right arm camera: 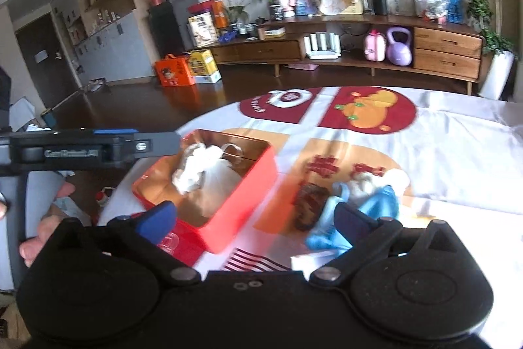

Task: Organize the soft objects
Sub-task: 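Move the right tool to the blue gloves and close on them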

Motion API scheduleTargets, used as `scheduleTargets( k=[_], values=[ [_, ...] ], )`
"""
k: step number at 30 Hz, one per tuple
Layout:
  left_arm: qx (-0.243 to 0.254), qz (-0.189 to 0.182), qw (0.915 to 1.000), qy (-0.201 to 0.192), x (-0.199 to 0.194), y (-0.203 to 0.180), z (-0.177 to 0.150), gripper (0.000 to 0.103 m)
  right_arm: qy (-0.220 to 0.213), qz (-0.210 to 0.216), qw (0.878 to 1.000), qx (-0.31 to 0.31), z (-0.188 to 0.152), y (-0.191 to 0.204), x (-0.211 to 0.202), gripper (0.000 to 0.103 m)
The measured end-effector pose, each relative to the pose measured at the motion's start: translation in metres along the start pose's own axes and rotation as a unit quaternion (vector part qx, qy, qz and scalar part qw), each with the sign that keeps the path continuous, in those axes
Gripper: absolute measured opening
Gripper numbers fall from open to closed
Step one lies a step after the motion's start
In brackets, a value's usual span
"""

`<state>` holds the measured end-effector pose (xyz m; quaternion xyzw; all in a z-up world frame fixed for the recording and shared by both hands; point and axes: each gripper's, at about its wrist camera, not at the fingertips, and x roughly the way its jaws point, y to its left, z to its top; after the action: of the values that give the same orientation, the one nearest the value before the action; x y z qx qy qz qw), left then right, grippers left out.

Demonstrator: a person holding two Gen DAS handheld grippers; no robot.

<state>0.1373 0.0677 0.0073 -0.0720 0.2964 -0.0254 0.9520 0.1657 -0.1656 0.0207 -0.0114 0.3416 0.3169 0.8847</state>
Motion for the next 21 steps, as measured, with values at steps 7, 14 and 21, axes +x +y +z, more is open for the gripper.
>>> scheduleTargets(
  k=[7,14,21],
  values=[
    [0.022,-0.02,0.9996,0.0,0.006,-0.031,-0.014,0.089,-0.004,-0.042,0.999,0.026,-0.009,-0.038,-0.014,0.103],
    [0.037,-0.026,0.9989,0.014,0.019,-0.058,-0.033,0.089,0.0,-0.062,0.998,0.031,-0.014,-0.064,-0.011,0.103],
    [0.053,-0.043,0.9963,0.052,0.037,-0.079,-0.064,0.089,0.015,-0.071,0.997,0.034,-0.019,-0.081,0.005,0.103]
  ],
)
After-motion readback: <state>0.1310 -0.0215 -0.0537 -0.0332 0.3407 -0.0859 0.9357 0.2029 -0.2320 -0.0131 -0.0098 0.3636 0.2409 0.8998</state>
